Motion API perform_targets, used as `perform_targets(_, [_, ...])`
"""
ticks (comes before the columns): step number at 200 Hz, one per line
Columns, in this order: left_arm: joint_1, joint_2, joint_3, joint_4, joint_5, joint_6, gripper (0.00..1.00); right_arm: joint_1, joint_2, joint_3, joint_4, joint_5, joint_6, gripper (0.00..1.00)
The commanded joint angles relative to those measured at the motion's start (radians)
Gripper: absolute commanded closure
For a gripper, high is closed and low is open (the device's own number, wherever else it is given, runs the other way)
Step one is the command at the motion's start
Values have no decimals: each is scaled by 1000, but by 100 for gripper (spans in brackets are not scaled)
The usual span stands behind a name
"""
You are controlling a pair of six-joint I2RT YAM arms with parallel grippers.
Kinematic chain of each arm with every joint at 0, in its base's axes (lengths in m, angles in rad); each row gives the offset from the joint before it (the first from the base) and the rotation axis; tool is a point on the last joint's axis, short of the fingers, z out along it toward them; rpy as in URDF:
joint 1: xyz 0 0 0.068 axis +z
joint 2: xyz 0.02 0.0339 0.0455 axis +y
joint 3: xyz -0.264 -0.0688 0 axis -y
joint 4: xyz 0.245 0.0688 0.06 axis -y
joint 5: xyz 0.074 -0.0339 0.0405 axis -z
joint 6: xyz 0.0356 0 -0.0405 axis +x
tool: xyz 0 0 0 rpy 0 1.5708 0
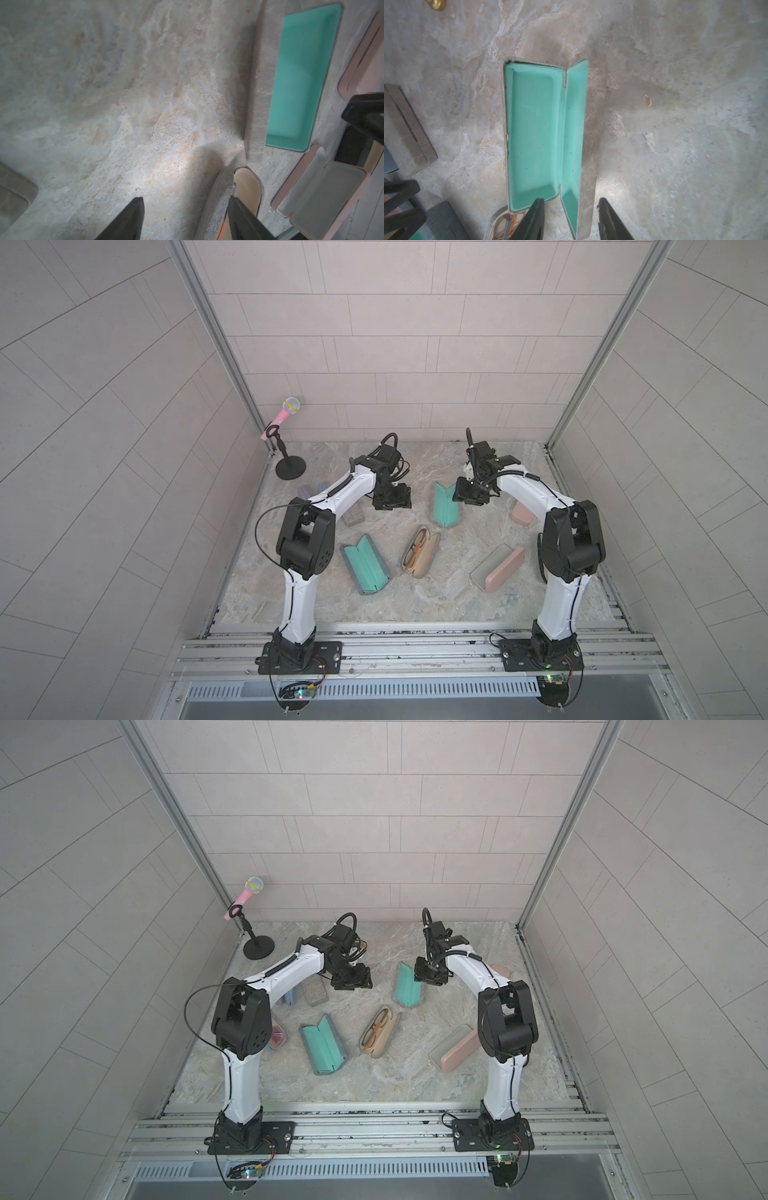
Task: Close the glasses case
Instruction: Place the glasses case at the center of the board, then close the glasses case at the center of the board.
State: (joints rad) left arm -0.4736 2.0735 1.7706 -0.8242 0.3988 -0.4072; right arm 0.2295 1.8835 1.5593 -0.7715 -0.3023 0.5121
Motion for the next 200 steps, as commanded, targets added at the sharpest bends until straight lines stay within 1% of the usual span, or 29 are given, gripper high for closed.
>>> perform_targets(1, [-14, 48, 75, -1, 18, -17, 55, -23, -66, -52, -8, 16, -9, 61])
perform_targets(9, [-16, 66, 98, -1, 24, -23, 68, -30, -81, -68, -5, 17, -12, 69])
perform_targets(17, [-18, 85, 116, -1, 30, -30, 79, -38, -91, -82, -2, 15, -15, 77])
perform_targets(25, [-20, 104, 134, -1, 37, -37, 89, -44, -97, -94, 1, 14, -22, 83])
perform_targets(33, [-23, 125, 152, -2, 46, -41, 98, -49, -99, -102, 2, 10, -27, 90])
perform_targets(37, [-25, 136, 160, -4, 52, -44, 100, -50, -99, -107, 4, 6, -29, 93])
perform_targets(49, [-31, 166, 186, -5, 65, -52, 100, -55, -96, -119, 12, 2, -34, 99])
perform_targets(59, [-39, 189, 204, -4, 73, -59, 100, -57, -91, -128, 19, -1, -37, 100])
perform_targets(127, [-90, 320, 319, -11, 74, -93, 100, -62, -2, -127, 55, -16, -47, 99])
perform_targets(200, [-111, 377, 371, -16, 76, -107, 100, -59, 94, -83, 66, -42, -51, 98])
